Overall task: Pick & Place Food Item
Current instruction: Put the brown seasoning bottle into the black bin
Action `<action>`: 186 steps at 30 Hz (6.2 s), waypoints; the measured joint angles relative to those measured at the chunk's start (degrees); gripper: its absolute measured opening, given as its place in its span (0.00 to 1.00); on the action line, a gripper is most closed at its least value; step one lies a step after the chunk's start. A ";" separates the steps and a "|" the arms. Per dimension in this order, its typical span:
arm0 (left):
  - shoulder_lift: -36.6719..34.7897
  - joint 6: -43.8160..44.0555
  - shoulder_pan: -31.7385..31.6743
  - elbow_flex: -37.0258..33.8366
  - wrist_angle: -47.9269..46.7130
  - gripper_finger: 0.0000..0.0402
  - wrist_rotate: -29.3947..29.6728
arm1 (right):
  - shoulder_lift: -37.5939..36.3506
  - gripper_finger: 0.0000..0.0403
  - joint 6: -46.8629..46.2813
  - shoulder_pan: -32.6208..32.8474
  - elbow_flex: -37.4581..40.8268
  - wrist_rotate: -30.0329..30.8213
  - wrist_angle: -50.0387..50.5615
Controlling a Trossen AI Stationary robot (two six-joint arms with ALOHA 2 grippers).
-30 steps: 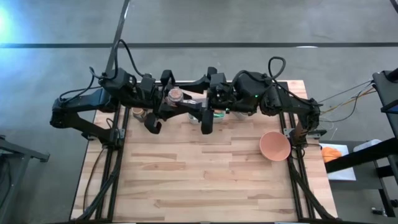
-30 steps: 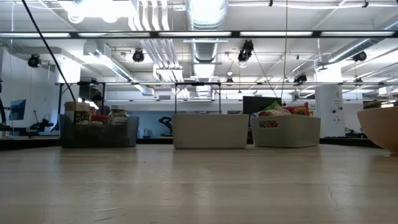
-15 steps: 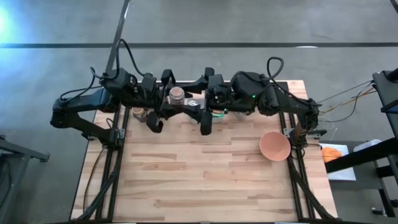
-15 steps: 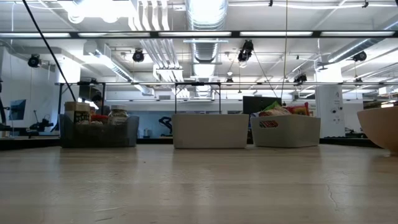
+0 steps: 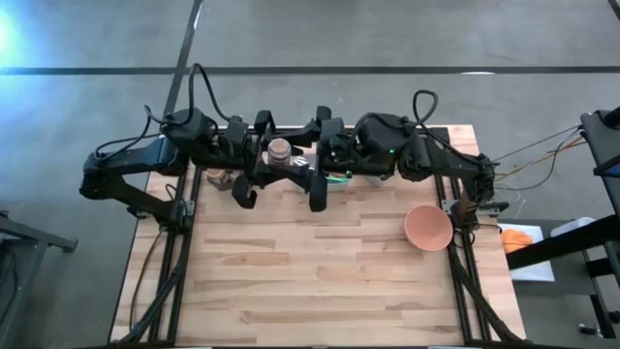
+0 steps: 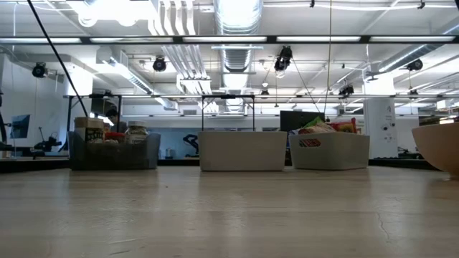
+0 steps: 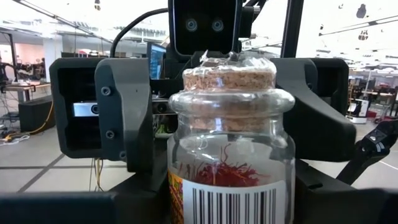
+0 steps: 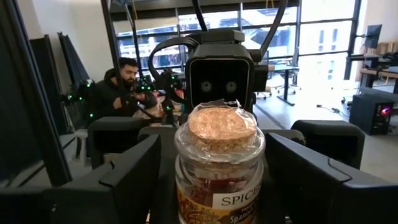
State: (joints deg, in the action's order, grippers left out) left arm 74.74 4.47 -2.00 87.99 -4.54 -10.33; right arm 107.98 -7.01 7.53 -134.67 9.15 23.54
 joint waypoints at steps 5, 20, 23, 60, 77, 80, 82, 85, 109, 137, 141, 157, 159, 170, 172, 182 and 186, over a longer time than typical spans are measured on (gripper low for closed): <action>0.00 0.00 -0.02 -0.04 -0.17 0.43 -0.13 | -0.02 0.58 0.19 0.06 0.02 0.97 -0.23; 0.04 -0.42 -0.07 -0.13 -0.26 0.43 0.77 | -0.15 0.44 0.77 0.07 0.28 2.58 -0.20; 0.04 0.06 -0.07 -0.15 -0.24 0.54 0.69 | -0.15 0.44 3.09 0.07 0.24 1.49 0.35; -5.78 42.67 -0.13 0.76 -34.82 0.92 5.53 | 1.59 0.44 25.32 0.11 0.31 12.23 27.19; 0.84 51.45 -0.13 0.55 -41.27 0.92 13.45 | 7.39 0.44 26.69 0.11 0.13 21.49 28.60; 1.90 51.25 -0.13 0.53 -41.25 0.92 15.13 | 7.39 0.44 26.48 0.07 0.13 21.49 29.01; 2.30 51.06 -0.13 0.50 -41.01 0.92 16.61 | 7.39 0.43 25.51 0.06 0.13 21.51 30.82; 2.29 51.12 -0.13 0.50 -40.94 0.92 17.59 | 7.39 0.43 24.45 0.09 0.13 21.51 32.03; 2.67 49.53 -0.22 0.44 -37.00 0.52 14.17 | 7.16 0.43 28.50 0.22 0.11 21.03 31.51; 2.67 44.82 -0.22 0.11 -34.76 0.41 10.32 | 7.15 0.43 28.41 0.11 0.11 21.17 31.20; 2.67 44.13 -0.20 0.11 -34.47 0.41 9.74 | 7.15 0.43 28.41 0.11 0.11 21.20 31.20; 2.89 43.06 -0.02 0.24 -32.92 0.41 7.72 | 7.52 0.81 26.89 -0.15 0.09 20.63 29.64; 2.89 42.53 -0.07 0.22 -33.41 0.41 7.70 | 7.50 0.81 26.89 -0.15 0.09 20.69 29.72; 1.09 38.51 -1.87 0.64 -37.15 0.41 7.96 | 7.48 0.82 24.24 -0.78 0.09 20.96 33.40; 0.83 37.96 -2.26 1.03 -38.33 0.41 7.98 | 7.48 0.82 23.21 -1.35 0.09 21.00 33.65; 0.28 34.45 -8.34 3.15 -51.81 0.41 9.66 | 4.54 0.82 22.16 -1.50 -0.28 21.04 33.08; -0.02 31.40 -11.78 3.19 -54.81 0.41 9.43 | 4.11 0.82 20.67 -1.48 -0.25 21.03 33.85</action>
State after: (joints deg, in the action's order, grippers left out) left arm 74.72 35.87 -13.78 91.18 -59.35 -0.90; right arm 112.09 13.66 6.05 -134.93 30.18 57.39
